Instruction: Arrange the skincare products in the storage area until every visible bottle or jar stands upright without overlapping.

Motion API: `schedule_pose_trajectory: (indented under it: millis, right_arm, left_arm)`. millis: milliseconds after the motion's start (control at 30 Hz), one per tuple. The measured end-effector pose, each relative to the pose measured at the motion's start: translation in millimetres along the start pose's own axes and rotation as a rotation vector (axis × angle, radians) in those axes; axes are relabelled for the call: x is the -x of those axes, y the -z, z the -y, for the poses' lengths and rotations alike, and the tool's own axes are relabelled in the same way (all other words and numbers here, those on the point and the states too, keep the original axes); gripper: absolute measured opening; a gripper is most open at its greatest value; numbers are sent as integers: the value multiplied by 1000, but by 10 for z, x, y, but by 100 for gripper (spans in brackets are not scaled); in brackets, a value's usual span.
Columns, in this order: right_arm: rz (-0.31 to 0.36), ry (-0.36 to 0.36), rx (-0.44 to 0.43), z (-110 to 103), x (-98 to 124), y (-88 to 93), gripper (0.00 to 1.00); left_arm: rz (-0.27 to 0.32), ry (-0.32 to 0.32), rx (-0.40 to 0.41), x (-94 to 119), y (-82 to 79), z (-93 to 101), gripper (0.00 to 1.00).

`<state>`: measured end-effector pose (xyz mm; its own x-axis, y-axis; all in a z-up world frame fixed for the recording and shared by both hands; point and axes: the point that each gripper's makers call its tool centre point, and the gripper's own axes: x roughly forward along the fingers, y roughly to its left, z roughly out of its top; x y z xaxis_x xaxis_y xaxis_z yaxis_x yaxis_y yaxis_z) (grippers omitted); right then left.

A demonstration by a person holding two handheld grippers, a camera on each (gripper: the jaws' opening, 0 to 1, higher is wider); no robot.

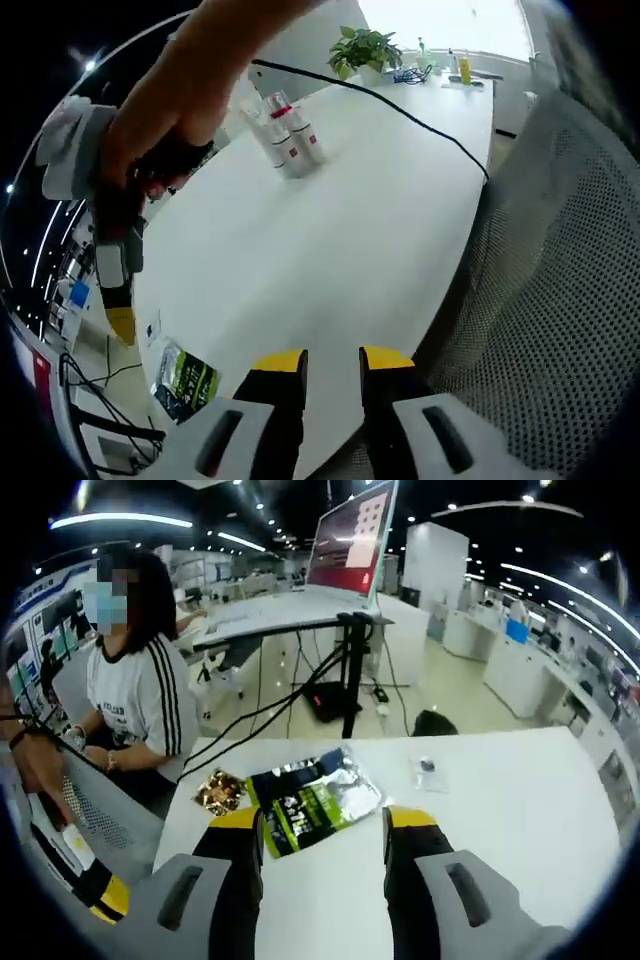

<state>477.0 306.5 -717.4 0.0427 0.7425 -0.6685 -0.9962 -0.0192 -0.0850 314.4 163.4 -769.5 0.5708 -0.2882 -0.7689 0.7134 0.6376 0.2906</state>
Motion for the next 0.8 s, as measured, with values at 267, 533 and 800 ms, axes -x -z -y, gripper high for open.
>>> schedule_pose_trajectory:
  millis: [267, 533, 800]
  right_arm:
    - [-168, -108, 3, -84, -366, 333, 60]
    - [-152, -31, -330, 119, -743, 150, 80]
    - [-163, 228, -393, 367, -1063, 63, 99]
  left_arm:
    - [9, 2, 8, 3, -10, 6, 21]
    - [-11, 20, 12, -15, 31, 35, 21]
    - [-32, 26, 16, -25, 75, 46, 21]
